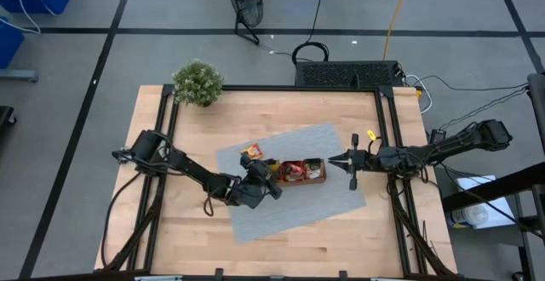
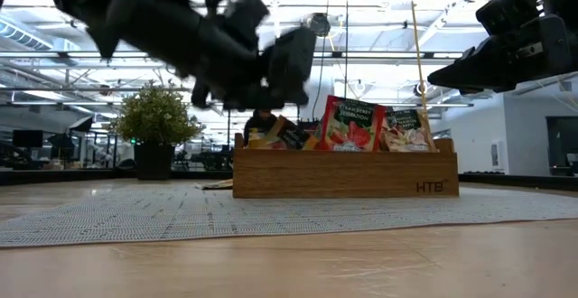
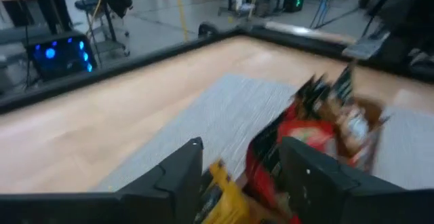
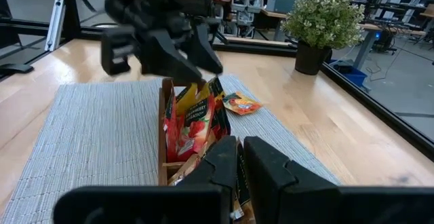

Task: Pick & Place Tea
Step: Put the yellow tea bag into the left section of the wooden organizer

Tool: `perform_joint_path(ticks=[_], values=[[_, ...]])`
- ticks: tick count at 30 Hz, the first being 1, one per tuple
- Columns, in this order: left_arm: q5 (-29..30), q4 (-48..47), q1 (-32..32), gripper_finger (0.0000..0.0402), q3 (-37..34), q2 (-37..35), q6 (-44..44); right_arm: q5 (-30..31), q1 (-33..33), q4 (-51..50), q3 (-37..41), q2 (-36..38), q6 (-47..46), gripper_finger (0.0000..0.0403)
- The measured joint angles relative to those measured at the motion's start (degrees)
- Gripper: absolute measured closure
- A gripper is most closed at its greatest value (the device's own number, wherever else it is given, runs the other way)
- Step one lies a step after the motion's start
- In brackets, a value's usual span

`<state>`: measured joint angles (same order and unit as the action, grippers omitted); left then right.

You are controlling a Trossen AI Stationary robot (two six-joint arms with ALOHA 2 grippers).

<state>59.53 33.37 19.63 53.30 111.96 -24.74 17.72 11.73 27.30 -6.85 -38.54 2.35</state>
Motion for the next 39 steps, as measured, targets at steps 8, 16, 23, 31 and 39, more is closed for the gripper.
perform_joint_path(ticks=[8, 16, 23, 31, 39], values=[[-2.83, 0.20, 1.31, 0.0183, 0.02, -7.33, 10.59, -0.01, 0.01, -0.12, 0.00, 0.01, 0.02, 0.0385], [-21.57, -15.63, -1.03, 0.0217, 0.04, -11.62, 4.27, -0.02, 0.01, -0.09, 0.00, -0.01, 0.02, 0.0385], [-26.11, -22.44, -3.79, 0.0239, -0.04, -10.98, 3.44, -0.02, 0.02, -0.11, 0.00, 0.00, 0.04, 0.0385], [-27.07, -25.68, -5.93, 0.0227, 0.04, -11.05, 4.30, 0.02, 0.00, -0.16, 0.00, -0.01, 0.48, 0.0385], [-26.69, -25.13, -6.48, 0.0220, 0.04, -11.05, 8.82, 0.02, 0.02, -0.61, 0.00, -0.01, 0.48, 0.0385]])
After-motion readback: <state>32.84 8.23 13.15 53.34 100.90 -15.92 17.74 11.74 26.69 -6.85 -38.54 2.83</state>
